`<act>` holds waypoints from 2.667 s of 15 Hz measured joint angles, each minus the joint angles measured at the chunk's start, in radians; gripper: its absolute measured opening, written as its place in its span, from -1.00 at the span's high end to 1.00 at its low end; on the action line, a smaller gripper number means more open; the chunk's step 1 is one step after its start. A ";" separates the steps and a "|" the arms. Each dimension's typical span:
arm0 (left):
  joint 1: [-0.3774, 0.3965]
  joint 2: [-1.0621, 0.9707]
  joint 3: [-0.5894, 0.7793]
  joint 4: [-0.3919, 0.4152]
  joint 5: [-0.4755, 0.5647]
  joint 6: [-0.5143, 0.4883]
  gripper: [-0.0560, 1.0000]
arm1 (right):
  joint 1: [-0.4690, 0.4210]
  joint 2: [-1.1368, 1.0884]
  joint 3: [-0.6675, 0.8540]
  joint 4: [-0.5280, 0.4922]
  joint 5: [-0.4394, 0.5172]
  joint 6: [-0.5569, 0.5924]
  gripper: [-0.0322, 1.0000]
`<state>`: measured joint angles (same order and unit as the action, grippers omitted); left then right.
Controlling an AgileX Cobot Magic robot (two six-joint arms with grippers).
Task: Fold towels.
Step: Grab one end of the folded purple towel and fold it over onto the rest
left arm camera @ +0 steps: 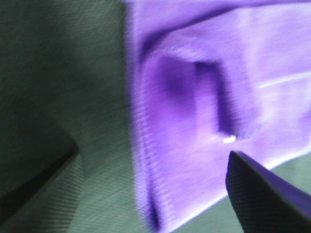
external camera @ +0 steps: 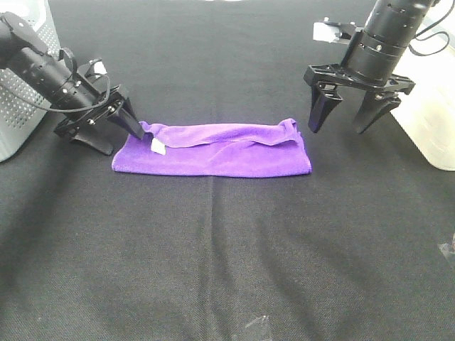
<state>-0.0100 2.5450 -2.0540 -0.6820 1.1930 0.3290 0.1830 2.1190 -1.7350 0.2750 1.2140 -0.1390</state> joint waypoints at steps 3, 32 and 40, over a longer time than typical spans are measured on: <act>0.000 0.010 -0.004 -0.017 0.005 0.001 -0.55 | 0.000 0.000 0.000 0.000 0.002 0.000 -0.53; -0.072 -0.087 -0.062 0.257 0.022 0.026 0.80 | 0.000 -0.093 0.000 -0.002 0.003 0.037 -0.53; -0.344 0.063 -0.329 0.203 0.023 -0.038 0.80 | 0.000 -0.156 0.000 -0.018 0.003 0.052 -0.53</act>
<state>-0.3540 2.6080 -2.3830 -0.4790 1.2160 0.2910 0.1830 1.9630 -1.7350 0.2570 1.2170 -0.0870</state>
